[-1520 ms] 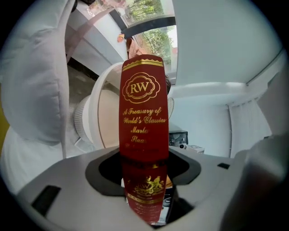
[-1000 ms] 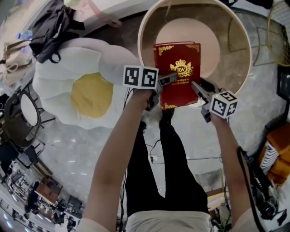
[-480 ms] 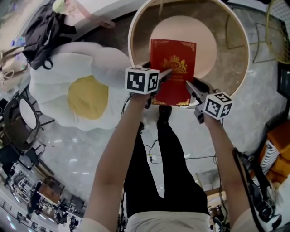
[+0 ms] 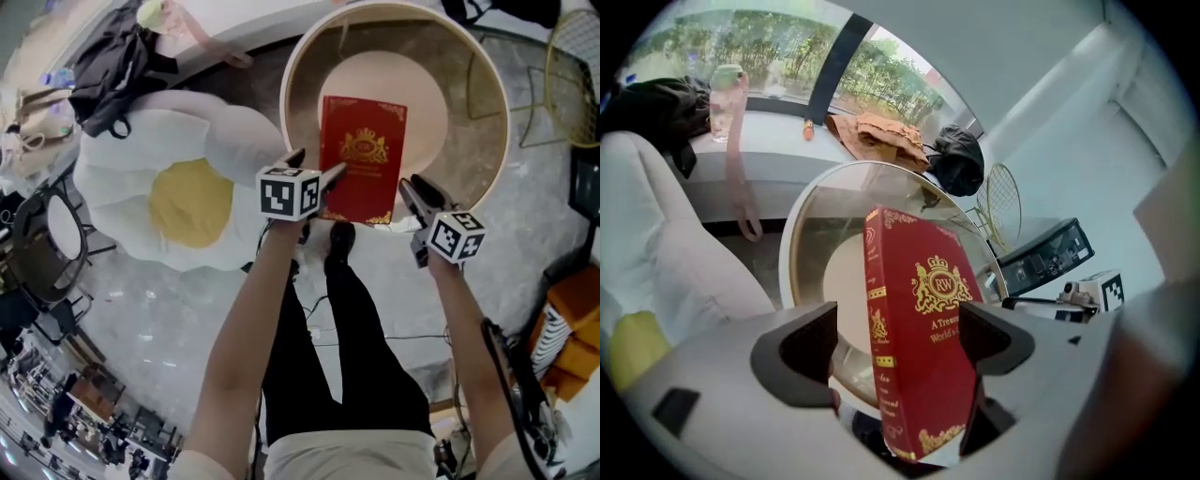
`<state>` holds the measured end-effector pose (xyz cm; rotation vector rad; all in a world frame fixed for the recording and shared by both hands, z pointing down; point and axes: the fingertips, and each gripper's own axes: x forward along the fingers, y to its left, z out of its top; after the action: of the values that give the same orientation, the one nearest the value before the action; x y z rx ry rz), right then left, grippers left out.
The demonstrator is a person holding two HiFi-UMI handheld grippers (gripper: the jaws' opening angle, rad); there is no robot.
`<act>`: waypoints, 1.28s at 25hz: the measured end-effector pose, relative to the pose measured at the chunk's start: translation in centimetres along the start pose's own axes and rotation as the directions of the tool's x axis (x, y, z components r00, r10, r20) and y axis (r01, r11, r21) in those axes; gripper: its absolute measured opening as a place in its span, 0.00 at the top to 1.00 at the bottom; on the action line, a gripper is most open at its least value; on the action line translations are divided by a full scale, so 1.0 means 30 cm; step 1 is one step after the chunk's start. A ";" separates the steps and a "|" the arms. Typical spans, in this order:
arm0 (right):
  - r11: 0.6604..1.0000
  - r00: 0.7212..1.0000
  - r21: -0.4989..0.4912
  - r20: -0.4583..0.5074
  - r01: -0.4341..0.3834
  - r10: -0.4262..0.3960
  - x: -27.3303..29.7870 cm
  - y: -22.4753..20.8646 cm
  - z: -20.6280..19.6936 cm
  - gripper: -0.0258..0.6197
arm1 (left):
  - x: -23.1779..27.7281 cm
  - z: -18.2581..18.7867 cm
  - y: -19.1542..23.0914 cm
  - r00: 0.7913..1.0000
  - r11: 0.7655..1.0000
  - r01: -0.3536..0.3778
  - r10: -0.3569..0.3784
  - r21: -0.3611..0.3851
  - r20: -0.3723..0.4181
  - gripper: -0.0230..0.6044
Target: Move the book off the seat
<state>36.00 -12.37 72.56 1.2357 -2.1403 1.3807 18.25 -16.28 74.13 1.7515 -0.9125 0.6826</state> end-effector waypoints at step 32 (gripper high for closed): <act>0.990 0.977 -0.141 0.215 0.019 0.012 -0.966 1.074 -0.056 0.84 | -1.347 -0.305 -0.535 0.973 0.939 0.142 -0.192 0.314 0.131 0.62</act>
<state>26.93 8.70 35.75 1.3867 -2.3322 1.1136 8.90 6.37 37.08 2.1568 -0.7830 0.5990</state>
